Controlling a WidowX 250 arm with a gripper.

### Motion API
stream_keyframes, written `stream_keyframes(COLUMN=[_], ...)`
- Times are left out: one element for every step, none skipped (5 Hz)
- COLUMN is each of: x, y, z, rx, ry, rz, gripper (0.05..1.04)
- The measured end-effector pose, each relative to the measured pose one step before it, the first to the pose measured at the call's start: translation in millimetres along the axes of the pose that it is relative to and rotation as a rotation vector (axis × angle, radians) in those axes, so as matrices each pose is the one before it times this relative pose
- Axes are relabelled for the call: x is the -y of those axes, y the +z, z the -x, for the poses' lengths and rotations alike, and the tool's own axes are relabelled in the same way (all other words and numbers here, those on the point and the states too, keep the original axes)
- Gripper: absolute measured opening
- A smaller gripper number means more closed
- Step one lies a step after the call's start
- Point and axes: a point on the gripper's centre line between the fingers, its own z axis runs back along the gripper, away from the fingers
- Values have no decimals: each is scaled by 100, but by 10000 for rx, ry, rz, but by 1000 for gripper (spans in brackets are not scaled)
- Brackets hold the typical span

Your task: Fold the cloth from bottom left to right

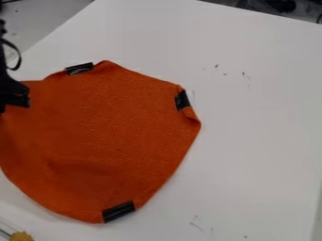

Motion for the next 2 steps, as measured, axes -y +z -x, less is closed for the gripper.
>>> stream_keyframes(x=[2877,2929], y=[922,-389], z=[-1508,-1768], rx=[50,-257], ry=[-275,-523], rz=[154,437], gripper=[68,68])
